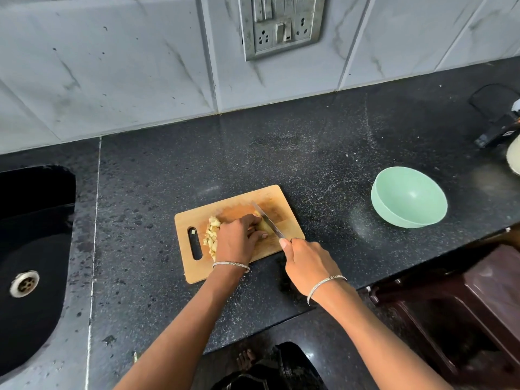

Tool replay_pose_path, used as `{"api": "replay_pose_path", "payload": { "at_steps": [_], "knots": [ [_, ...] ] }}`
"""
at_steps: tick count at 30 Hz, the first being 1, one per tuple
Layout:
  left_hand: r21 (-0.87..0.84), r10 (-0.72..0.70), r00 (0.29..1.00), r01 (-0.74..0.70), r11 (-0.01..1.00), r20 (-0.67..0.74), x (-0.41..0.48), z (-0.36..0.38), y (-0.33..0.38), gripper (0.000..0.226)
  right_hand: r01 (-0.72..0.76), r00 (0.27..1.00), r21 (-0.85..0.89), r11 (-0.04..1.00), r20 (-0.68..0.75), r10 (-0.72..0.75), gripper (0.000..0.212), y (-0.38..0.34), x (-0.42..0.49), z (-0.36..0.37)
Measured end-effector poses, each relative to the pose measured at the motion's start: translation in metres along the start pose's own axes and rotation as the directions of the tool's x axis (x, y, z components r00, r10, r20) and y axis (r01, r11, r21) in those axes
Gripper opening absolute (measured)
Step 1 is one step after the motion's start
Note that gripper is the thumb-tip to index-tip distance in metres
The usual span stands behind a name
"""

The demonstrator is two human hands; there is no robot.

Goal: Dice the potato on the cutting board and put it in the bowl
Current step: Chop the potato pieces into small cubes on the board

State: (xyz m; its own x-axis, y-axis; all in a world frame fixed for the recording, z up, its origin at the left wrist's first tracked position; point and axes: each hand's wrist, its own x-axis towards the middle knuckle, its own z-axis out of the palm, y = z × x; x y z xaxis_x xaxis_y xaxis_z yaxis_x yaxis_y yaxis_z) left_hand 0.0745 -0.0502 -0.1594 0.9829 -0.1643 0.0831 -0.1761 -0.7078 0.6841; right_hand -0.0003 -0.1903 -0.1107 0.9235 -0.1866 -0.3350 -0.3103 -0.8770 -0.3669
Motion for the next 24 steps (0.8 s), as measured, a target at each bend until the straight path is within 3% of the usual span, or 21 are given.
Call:
{"api": "replay_pose_path", "payload": {
  "at_steps": [10, 24],
  "knots": [
    [0.056, 0.013, 1.0, -0.013, 0.998, -0.004, 0.003, 0.003, -0.002, 0.027, -0.043, 0.999, 0.001, 0.999, -0.016, 0.043, 0.042, -0.03, 0.03, 0.013],
    [-0.052, -0.036, 0.999, 0.035, 0.998, -0.02, 0.001, 0.002, -0.002, 0.029, -0.075, 0.997, 0.011, 0.997, 0.021, 0.075, 0.049, 0.006, -0.022, 0.025]
  ]
}}
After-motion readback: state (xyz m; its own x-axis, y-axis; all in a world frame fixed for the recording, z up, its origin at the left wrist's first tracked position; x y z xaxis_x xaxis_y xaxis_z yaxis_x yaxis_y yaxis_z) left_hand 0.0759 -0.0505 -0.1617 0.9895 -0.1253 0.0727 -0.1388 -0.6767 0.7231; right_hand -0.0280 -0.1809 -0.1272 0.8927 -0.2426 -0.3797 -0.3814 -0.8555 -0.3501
